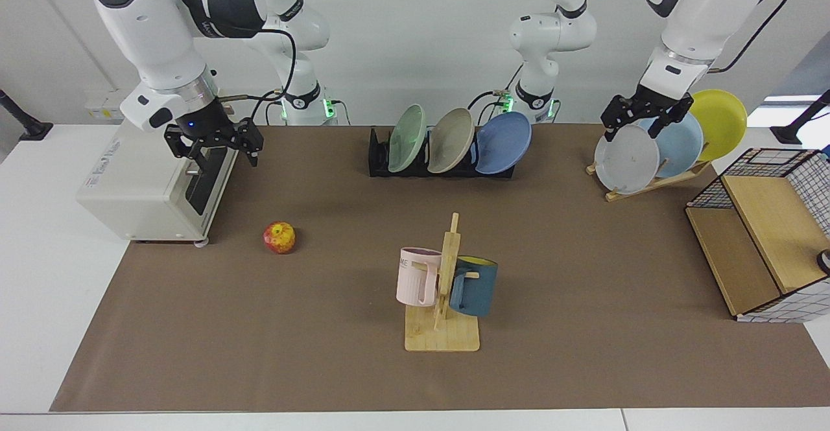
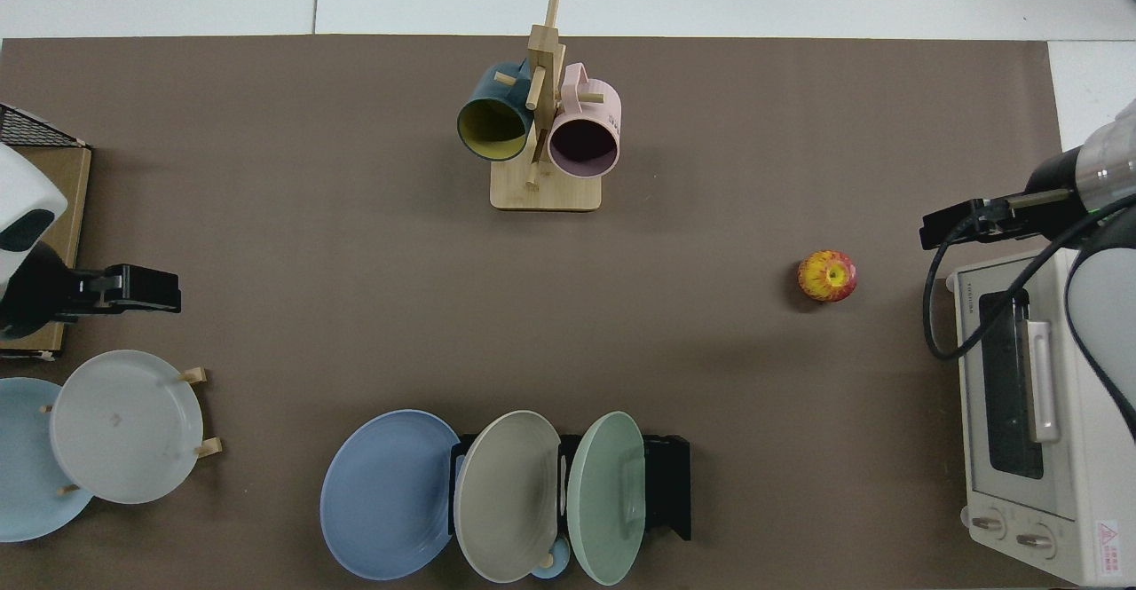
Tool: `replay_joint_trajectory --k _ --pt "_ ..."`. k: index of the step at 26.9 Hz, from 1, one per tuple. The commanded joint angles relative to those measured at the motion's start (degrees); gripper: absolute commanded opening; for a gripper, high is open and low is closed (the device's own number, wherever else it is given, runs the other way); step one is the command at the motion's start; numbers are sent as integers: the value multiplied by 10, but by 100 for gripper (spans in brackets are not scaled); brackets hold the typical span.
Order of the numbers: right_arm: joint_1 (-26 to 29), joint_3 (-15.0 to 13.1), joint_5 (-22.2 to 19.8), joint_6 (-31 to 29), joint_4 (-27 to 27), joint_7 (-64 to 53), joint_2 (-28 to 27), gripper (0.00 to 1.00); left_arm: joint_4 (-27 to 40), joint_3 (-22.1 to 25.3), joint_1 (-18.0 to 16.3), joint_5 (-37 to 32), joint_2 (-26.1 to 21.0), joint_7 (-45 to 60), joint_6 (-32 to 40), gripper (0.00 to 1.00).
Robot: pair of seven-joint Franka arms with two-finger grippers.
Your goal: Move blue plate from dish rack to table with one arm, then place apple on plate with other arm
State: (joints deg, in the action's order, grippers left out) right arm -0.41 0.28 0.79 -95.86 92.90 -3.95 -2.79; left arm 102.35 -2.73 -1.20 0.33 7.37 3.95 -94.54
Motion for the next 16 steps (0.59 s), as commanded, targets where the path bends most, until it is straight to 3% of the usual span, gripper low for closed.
replay_joint_trajectory --k 1,16 --pt "1 2 3 -13 12 2 10 100 -7 -1 -3 5 -1 -17 12 100" --pt "1 2 3 -13 12 2 10 100 -14 -2 -2 5 7 -11 16 100"
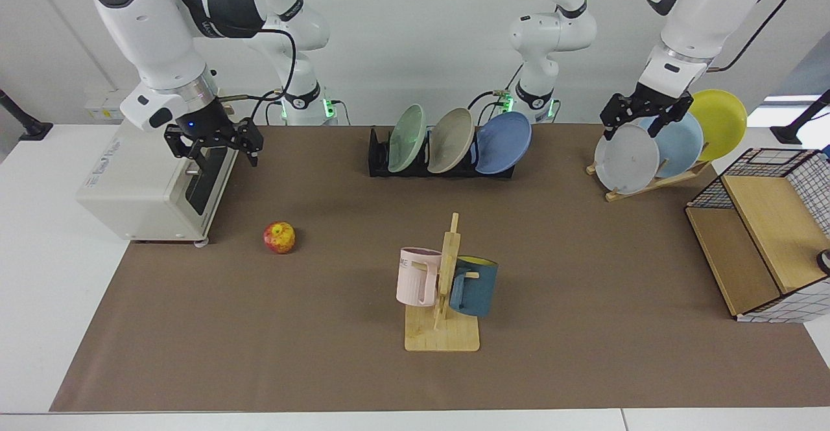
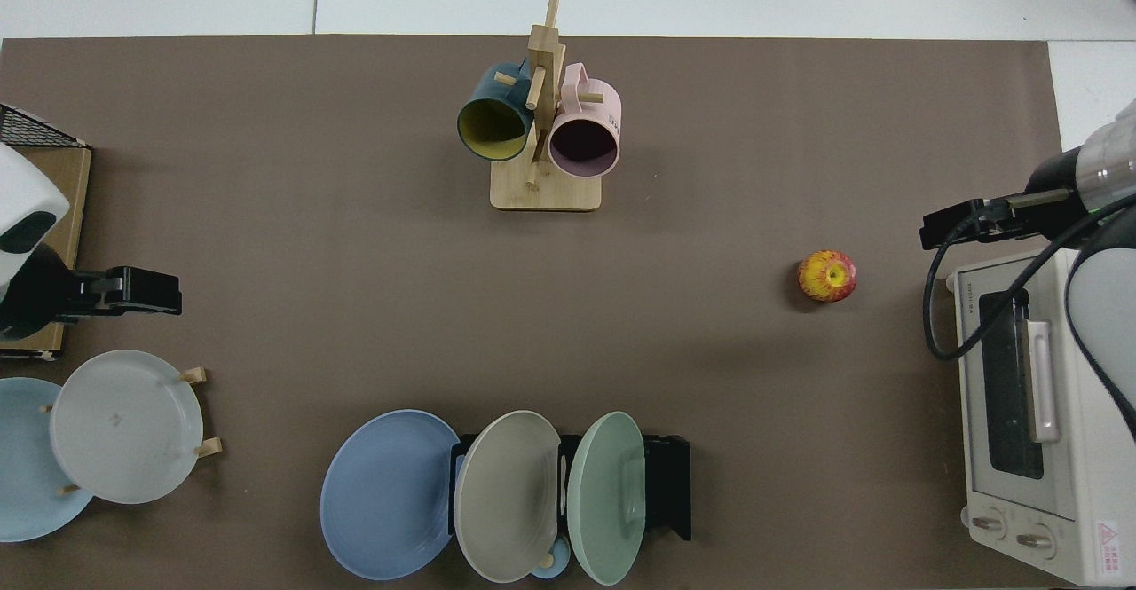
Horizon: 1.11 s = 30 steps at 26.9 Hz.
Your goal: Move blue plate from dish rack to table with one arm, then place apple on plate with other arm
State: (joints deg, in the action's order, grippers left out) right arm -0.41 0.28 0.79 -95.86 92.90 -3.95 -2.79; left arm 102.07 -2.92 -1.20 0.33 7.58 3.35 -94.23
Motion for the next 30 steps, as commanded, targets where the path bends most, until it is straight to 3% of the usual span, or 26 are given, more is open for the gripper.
replay_joint_trajectory --k 1,16,19,25,30 --pt "1 2 3 -13 12 2 10 100 -11 0 -1 5 6 -6 14 100" --pt "1 2 3 -13 12 2 10 100 -4 -6 3 4 15 -10 17 100" --pt "1 1 3 -13 12 2 10 100 11 -10 10 -30 24 -9 16 100" --pt "1 2 3 -13 12 2 9 100 89 -67 16 -95 73 36 -1 100" --pt "1 1 2 -13 12 3 10 100 146 -157 16 -125 73 148 -31 100"
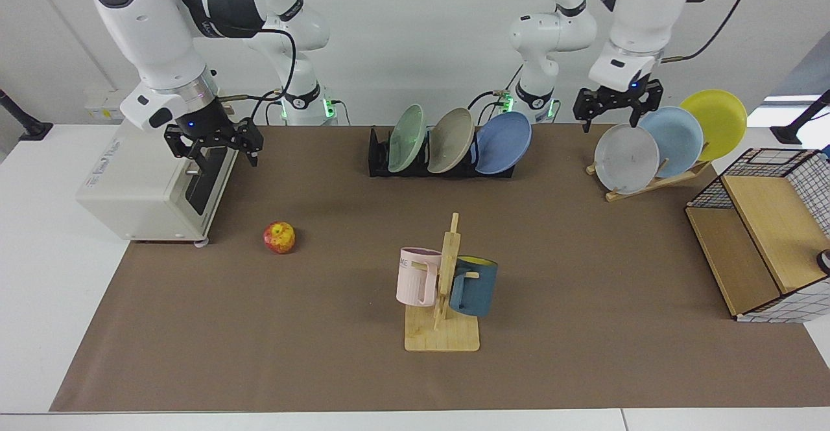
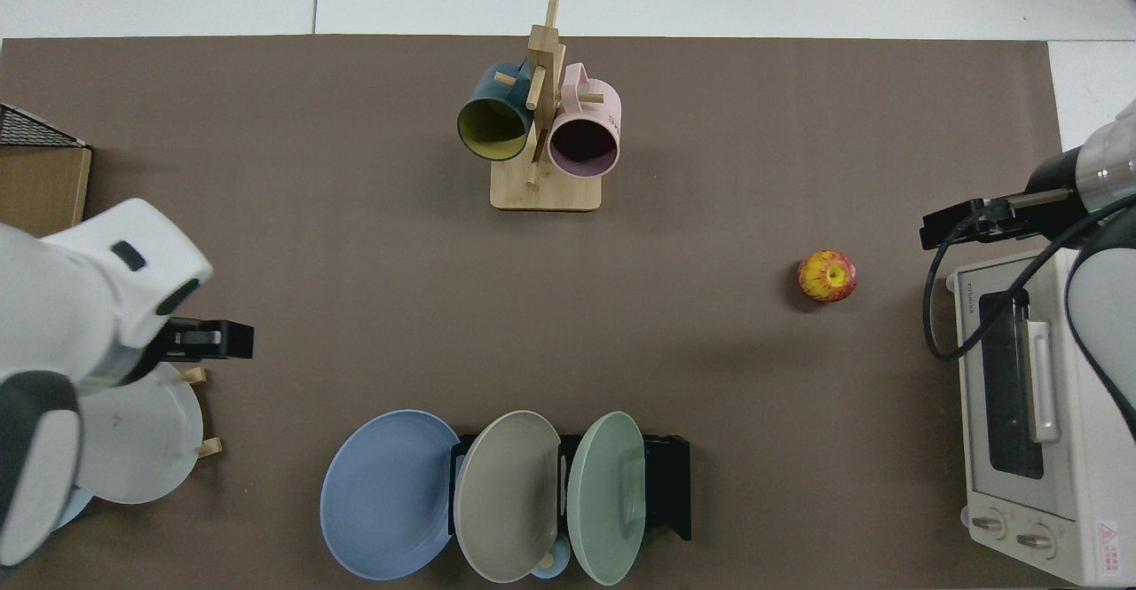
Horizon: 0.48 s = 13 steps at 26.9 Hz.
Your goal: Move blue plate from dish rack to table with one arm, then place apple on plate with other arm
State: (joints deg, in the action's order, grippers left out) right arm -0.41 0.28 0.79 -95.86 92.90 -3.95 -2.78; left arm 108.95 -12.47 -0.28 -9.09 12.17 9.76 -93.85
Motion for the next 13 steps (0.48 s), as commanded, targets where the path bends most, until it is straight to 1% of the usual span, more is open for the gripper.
replay_joint_trajectory --k 1,3,6,8,11,13 --pt "1 1 2 -13 12 4 9 100 91 -74 7 -30 30 90 -41 100" --pt "6 1 -2 -22 11 -3 8 100 117 -83 8 -31 52 90 -47 100" --pt "0 1 -8 -50 20 -4 8 100 166 -87 10 -31 89 87 -63 100" --pt "0 2 -7 -62 38 -3 8 100 198 -91 15 -31 110 86 -80 100" --pt "-1 2 -7 -100 62 2 2 100 220 -93 19 -31 123 85 -89 100" --pt "-1 2 -7 -123 83 4 -2 100 226 -98 24 -32 122 88 -89 100"
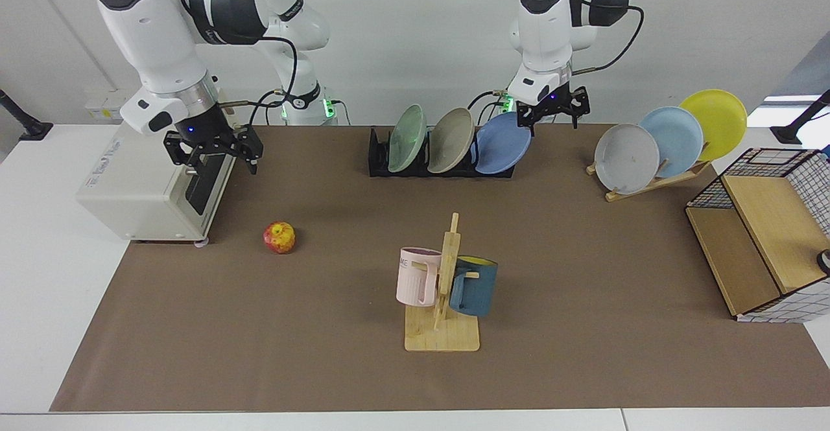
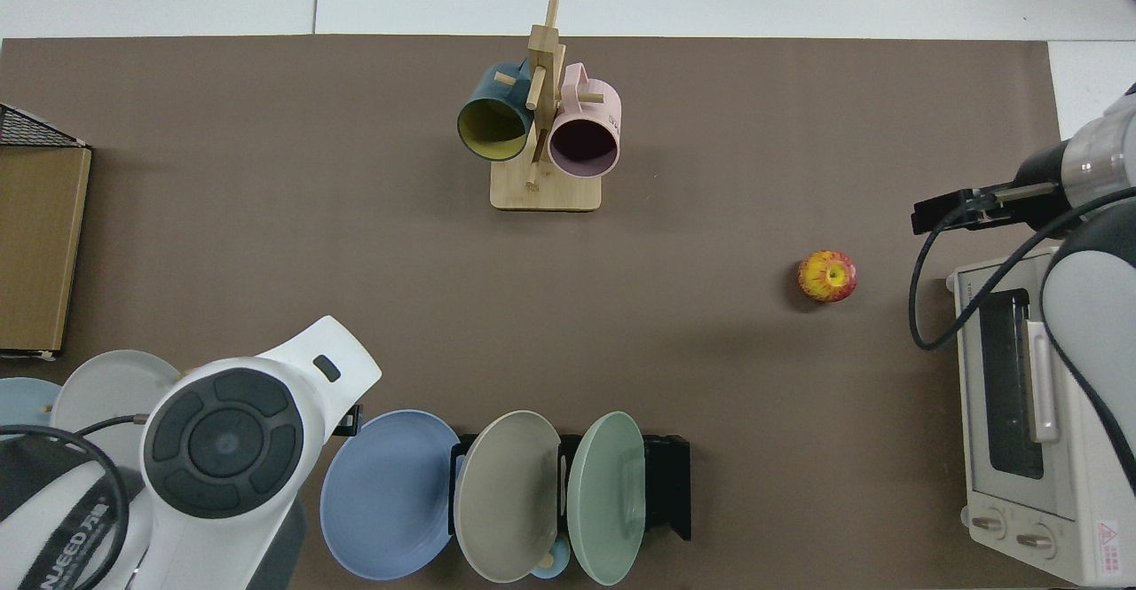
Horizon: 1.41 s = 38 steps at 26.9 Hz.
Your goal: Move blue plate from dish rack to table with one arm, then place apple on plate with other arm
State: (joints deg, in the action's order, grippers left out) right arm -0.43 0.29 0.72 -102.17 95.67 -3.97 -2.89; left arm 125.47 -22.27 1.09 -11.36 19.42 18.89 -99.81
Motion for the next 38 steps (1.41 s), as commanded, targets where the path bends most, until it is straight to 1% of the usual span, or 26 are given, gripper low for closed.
replay_joint_trajectory --k 1,3,6,11,15,18,21,23,28,33,38 --pt "-1 1 -6 -71 66 5 -4 100 68 -8 12 -10 47 2 -33 100" --pt "-1 1 -5 -100 88 9 -15 100 83 -26 10 -10 47 3 -46 100" --pt "-1 1 -5 -137 111 20 -26 100 88 -26 10 -2 47 3 -52 100" --pt "-12 1 -5 -180 133 33 -49 100 104 -24 6 24 47 -10 -64 100" --pt "-17 1 -5 -217 145 69 -68 100 118 -24 4 27 47 -15 -82 100" --pt "-26 1 -5 -222 145 71 -81 100 126 -24 6 27 46 -18 -87 100" --pt "-32 1 -5 -222 148 71 -89 100 139 -31 11 26 28 -11 -106 100" --pt "-32 1 -5 -223 154 71 -90 100 153 -32 13 26 28 -11 -121 100" --pt "-32 1 -10 -240 173 65 -98 100 156 -33 15 26 22 -16 -124 100" --pt "-30 1 -34 -261 187 65 -109 100 167 -33 19 26 20 -18 -131 100" --pt "-29 1 -34 -277 199 66 -115 100 167 -33 20 27 20 -45 -125 100"
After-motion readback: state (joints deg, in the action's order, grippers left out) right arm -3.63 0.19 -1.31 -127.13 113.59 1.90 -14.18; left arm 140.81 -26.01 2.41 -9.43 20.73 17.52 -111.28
